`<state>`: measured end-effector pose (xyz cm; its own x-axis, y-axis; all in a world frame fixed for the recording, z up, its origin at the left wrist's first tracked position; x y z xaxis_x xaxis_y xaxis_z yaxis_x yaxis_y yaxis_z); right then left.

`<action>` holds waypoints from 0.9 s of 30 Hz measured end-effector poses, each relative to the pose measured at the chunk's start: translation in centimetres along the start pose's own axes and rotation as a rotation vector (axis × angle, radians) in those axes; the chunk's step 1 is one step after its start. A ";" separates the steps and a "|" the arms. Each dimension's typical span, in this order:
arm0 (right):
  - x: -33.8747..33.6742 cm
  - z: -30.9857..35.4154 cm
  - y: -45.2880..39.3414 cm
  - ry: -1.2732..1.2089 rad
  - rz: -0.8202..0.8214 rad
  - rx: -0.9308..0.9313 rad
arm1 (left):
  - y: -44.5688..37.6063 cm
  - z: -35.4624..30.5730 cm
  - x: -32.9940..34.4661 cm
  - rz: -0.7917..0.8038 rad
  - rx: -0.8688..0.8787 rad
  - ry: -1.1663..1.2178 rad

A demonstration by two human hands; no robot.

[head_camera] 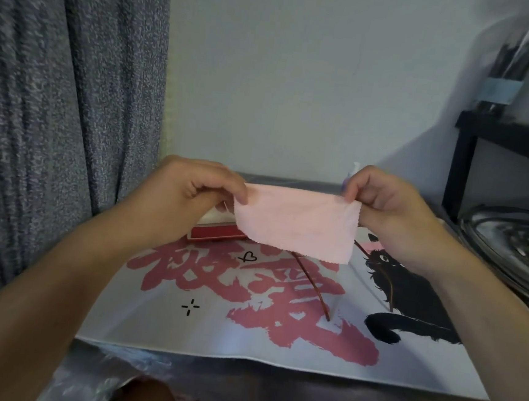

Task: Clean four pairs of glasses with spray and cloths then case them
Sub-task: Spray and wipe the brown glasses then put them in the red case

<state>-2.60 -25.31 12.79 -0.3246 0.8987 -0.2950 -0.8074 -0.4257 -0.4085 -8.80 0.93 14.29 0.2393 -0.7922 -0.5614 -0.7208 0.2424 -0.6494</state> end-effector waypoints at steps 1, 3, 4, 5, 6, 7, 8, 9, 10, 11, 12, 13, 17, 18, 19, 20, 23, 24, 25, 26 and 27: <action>0.0 -0.1 0.0 -0.021 0.008 0.013 | 0.1 0.5 0.1 -0.004 -0.084 0.056; 0.4 -0.4 0.1 -0.052 0.033 0.051 | 0.4 0.8 0.6 -0.008 -0.190 0.144; 0.5 -0.7 0.1 -0.059 0.050 0.072 | 0.5 0.8 0.8 -0.008 -0.222 0.174; 0.7 -1.0 0.1 -0.062 0.074 0.091 | 0.5 0.8 1.0 -0.016 -0.249 0.207; 0.8 -1.3 0.2 -0.059 0.095 0.109 | 0.6 0.8 1.1 -0.028 -0.276 0.250; 0.8 -1.5 0.3 -0.052 0.110 0.125 | 0.6 1.0 1.2 -0.042 -0.297 0.285; 0.9 -1.5 0.5 -0.041 0.125 0.139 | 0.7 1.3 1.3 -0.056 -0.314 0.304; 1.1 -1.5 0.6 -0.030 0.128 0.152 | 0.8 1.7 1.5 -0.068 -0.329 0.306; 1.2 -1.4 0.7 -0.009 0.113 0.159 | 0.9 2.1 1.7 -0.072 -0.343 0.312; 1.4 -1.3 0.8 0.030 0.089 0.156 | 1.1 2.4 2.0 -0.074 -0.358 0.330; 1.5 -1.3 0.8 0.079 0.063 0.153 | 1.3 2.6 2.2 -0.070 -0.372 0.365; 1.7 -1.5 0.8 0.116 0.048 0.155 | 1.3 2.6 2.5 -0.069 -0.386 0.401; 2.3 -2.1 1.0 0.108 0.046 0.189 | 1.5 2.6 3.1 -0.081 -0.453 0.459; 2.3 -2.1 1.0 0.100 0.049 0.187 | 1.5 2.5 3.1 -0.090 -0.451 0.440; 2.3 -2.1 1.1 0.094 0.053 0.173 | 1.5 2.6 2.9 -0.101 -0.437 0.414; 2.3 -2.0 1.1 0.087 0.049 0.142 | 1.5 2.5 2.8 -0.122 -0.407 0.402; 2.1 -0.6 1.5 0.121 -0.057 -0.064 | 1.8 1.7 2.2 -0.289 -0.239 0.427; 1.9 0.0 1.7 0.165 -0.106 -0.149 | 2.1 1.3 2.0 -0.336 -0.177 0.413; 1.9 0.5 1.9 0.228 -0.146 -0.220 | 2.3 1.1 2.0 -0.369 -0.132 0.393; 1.9 0.9 2.0 0.285 -0.170 -0.265 | 2.5 1.2 2.0 -0.388 -0.115 0.383; 1.9 0.9 2.0 0.328 -0.194 -0.284 | 2.5 1.4 2.0 -0.392 -0.116 0.368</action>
<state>-5.31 -24.33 12.18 0.0280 0.9031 -0.4285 -0.6559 -0.3069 -0.6896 -9.25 0.67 10.81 0.2753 -0.9596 -0.0589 -0.6953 -0.1565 -0.7014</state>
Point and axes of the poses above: each hand's wrist, its own y-axis away from the middle knuckle, its own x-axis out of the palm, z = x × y, the point moved 5 cm from there along -y, towards the middle knuckle
